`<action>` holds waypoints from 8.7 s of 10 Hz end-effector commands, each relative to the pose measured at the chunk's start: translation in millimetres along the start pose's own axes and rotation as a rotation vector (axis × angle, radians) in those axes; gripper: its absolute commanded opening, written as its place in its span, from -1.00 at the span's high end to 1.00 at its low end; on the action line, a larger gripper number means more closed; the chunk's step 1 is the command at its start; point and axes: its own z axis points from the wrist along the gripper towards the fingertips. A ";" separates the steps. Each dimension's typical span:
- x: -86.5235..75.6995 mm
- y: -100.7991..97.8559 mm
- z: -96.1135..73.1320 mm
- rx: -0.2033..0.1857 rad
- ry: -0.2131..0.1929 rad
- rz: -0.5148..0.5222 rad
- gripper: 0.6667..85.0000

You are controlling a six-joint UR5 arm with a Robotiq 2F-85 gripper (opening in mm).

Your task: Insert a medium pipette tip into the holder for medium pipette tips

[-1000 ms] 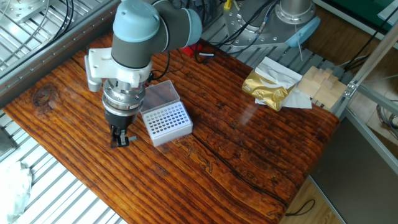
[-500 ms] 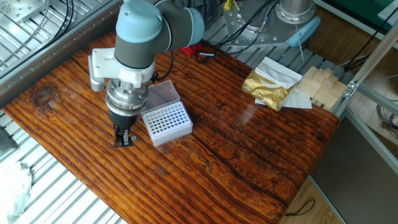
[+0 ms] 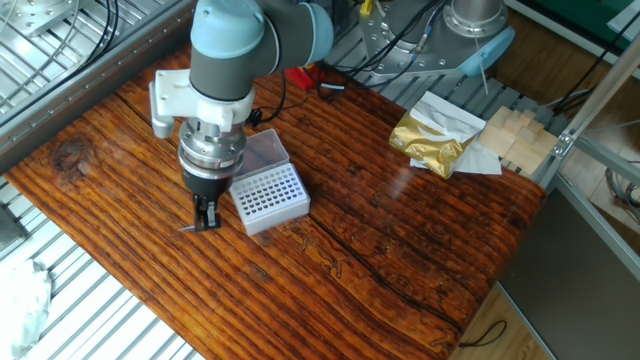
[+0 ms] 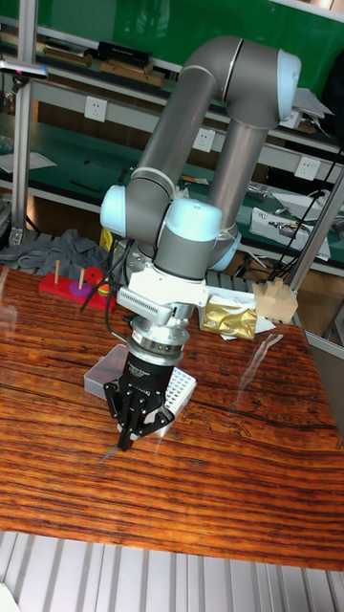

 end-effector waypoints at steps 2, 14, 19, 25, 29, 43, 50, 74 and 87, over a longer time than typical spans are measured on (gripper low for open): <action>6.0 -6.3 0.1 -0.023 0.015 -0.019 0.65; 8.3 -11.9 2.3 -0.043 0.018 -0.082 0.42; 10.4 -13.1 4.0 -0.048 0.020 -0.086 0.42; 10.0 -14.3 8.2 -0.055 0.013 -0.096 0.42; 10.1 -14.5 11.8 -0.054 0.001 -0.104 0.42; 12.5 -19.3 10.6 -0.026 0.022 -0.081 0.82; 12.0 -18.6 6.9 -0.004 0.031 -0.074 0.97; 5.0 14.0 -74.4 0.048 0.331 -0.172 0.97; 35.3 19.3 -96.4 0.024 0.502 -0.233 0.99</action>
